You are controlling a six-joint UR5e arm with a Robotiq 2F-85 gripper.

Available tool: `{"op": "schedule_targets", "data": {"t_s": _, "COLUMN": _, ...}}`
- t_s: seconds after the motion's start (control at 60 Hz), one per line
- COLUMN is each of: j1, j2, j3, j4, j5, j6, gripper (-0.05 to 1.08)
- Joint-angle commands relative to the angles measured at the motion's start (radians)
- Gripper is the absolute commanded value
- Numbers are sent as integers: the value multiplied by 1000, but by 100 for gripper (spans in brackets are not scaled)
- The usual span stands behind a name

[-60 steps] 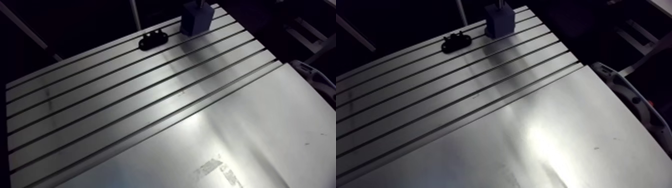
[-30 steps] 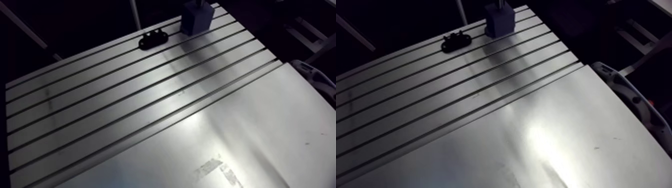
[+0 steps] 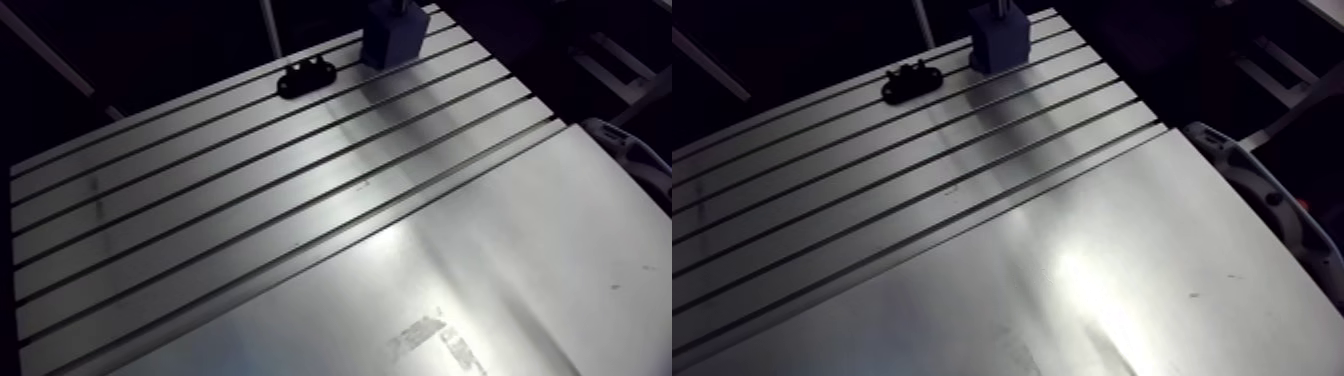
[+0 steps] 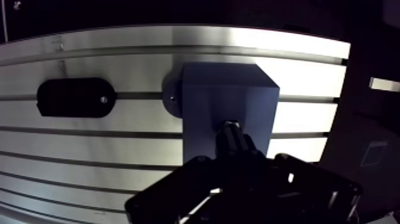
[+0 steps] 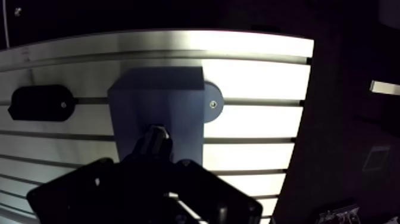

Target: Pick up the M10 bolt and insert it into the hex recess until seated.

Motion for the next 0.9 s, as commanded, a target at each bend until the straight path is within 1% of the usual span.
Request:
{"op": "schedule_targets", "data": {"t_s": 0.017, "j1": 1, "j2": 0, "j3": 2, "j4": 0, "j5": 0, "j6": 0, "gripper": 108}}
{"op": "schedule_targets", "data": {"t_s": 0.9, "j1": 2, "j2": 5, "j3": 5, "j4": 0, "j5": 0, "j6": -2, "gripper": 108}}
